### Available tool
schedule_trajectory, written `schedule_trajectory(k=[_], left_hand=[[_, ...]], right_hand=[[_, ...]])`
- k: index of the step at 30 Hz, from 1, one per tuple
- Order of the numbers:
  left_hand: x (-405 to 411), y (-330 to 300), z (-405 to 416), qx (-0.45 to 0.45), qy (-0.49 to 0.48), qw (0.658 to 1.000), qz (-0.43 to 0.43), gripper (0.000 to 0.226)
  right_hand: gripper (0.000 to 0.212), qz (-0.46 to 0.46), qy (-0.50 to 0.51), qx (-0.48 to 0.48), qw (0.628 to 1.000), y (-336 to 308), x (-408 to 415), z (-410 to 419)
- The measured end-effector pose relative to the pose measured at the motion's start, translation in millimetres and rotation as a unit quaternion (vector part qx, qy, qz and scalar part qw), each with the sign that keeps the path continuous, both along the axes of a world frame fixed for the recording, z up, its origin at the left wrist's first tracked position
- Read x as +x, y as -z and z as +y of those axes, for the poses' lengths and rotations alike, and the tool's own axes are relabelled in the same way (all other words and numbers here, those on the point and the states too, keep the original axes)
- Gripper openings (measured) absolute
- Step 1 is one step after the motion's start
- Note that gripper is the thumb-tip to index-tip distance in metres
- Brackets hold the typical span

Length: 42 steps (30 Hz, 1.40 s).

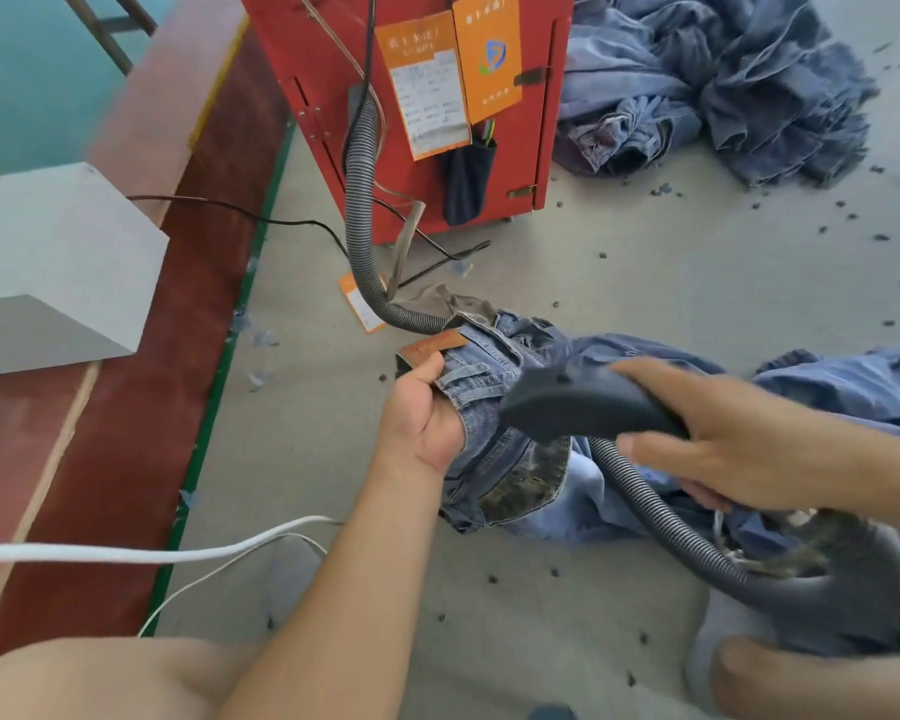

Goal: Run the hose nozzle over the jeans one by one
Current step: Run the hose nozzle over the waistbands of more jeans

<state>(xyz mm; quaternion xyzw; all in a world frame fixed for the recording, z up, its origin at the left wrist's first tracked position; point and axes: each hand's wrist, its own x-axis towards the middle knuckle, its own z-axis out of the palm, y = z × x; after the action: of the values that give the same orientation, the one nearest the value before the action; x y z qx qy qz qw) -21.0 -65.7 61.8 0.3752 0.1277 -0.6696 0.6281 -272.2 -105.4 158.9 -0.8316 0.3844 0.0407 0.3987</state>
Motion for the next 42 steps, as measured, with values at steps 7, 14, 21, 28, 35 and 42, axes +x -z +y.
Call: schedule_trajectory(k=[7, 14, 21, 28, 35, 42], left_hand=[[-4.5, 0.8, 6.1, 0.013, 0.041, 0.999, -0.009, 0.052], [-13.6, -8.8, 3.7, 0.004, 0.111, 0.992, -0.066, 0.055], [-18.4, -15.2, 6.9, -0.026, 0.105, 0.992, -0.058, 0.051], [-22.5, -14.5, 11.3, -0.051, 0.146, 0.985, -0.072, 0.057], [-18.3, -12.6, 11.3, -0.076, 0.146, 0.985, -0.043, 0.056], [-30.2, -11.7, 15.0, -0.114, 0.136, 0.983, -0.038, 0.051]], right_hand=[[0.037, -0.057, 0.132, -0.052, 0.988, 8.7, 17.8, -7.5], [0.038, 0.015, -0.031, -0.013, 0.999, -7.6, 18.7, -0.7], [0.032, -0.061, 0.017, 0.014, 0.998, -14.9, 6.0, -19.3], [0.048, -0.044, -0.045, -0.048, 0.997, -14.1, 22.5, -11.3], [0.047, -0.009, -0.077, -0.042, 0.996, -27.0, 3.9, -22.0], [0.049, -0.068, -0.068, -0.069, 0.993, -17.3, 14.5, -23.0]])
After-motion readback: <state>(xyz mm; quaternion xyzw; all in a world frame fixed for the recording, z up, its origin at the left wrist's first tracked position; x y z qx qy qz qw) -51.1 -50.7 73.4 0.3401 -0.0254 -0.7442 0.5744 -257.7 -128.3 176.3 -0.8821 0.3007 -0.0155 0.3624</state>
